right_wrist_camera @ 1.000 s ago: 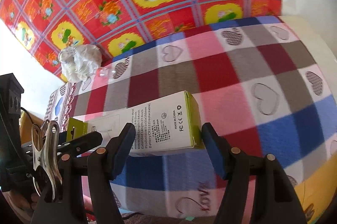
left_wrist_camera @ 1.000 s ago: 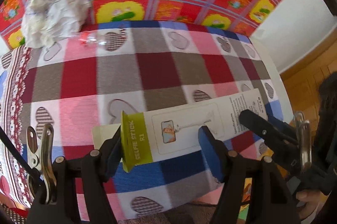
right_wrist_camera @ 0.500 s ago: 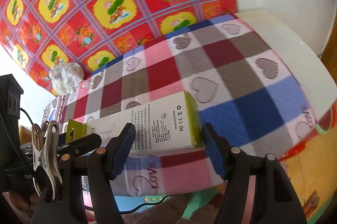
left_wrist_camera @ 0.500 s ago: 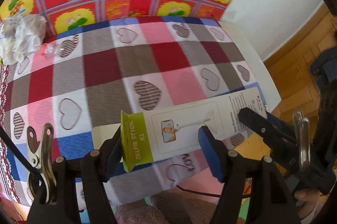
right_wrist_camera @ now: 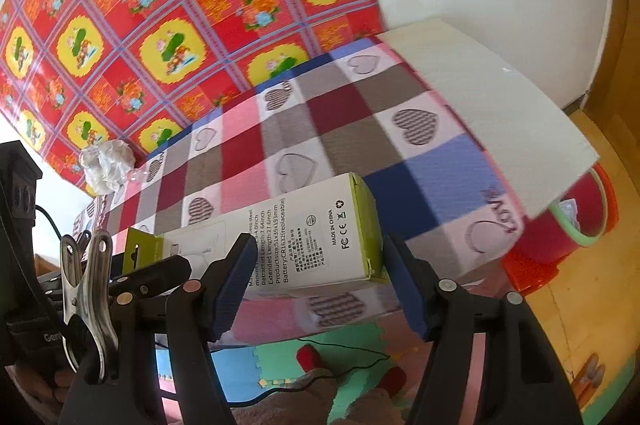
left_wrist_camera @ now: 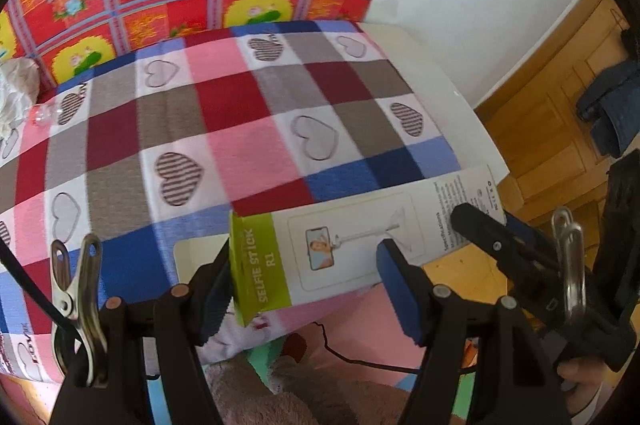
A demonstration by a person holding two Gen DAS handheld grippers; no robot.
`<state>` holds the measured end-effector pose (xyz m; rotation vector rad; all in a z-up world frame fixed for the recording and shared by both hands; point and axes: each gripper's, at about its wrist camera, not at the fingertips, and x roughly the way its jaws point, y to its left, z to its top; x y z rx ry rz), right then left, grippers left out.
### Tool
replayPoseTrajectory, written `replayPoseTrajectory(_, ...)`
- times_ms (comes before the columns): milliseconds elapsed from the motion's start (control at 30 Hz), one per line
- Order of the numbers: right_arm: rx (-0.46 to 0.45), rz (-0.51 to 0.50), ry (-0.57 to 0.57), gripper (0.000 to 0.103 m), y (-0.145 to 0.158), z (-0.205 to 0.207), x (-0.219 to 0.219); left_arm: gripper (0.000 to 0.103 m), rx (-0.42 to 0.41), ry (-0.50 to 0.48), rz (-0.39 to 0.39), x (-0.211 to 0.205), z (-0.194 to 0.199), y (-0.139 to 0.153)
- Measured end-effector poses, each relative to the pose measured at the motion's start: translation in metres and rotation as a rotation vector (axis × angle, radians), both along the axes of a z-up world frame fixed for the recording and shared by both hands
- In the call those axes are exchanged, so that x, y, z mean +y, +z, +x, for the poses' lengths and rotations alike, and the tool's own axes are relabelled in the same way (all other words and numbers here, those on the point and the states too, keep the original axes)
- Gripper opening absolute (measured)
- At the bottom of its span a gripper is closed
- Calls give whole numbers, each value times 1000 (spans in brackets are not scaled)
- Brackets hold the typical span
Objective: Collect trash
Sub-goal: 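Carry the box with both tools from the bed toward the red bucket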
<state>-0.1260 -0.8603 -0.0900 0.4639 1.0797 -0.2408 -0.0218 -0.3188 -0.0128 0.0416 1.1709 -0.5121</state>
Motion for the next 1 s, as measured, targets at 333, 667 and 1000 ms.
replayPoseTrajectory(333,13,-25,-94,68,6,-27,-51,71,7,-112,-1,-66,2,-2)
replayPoseTrajectory(667,25,-55,-237,68,5,-36,-98,71,20,-260,-8,-128,28,-7)
replayPoseTrajectory(1000,5,-95,-383,68,11,-42,-137,71,8,-399,-15,-186,45,-6)
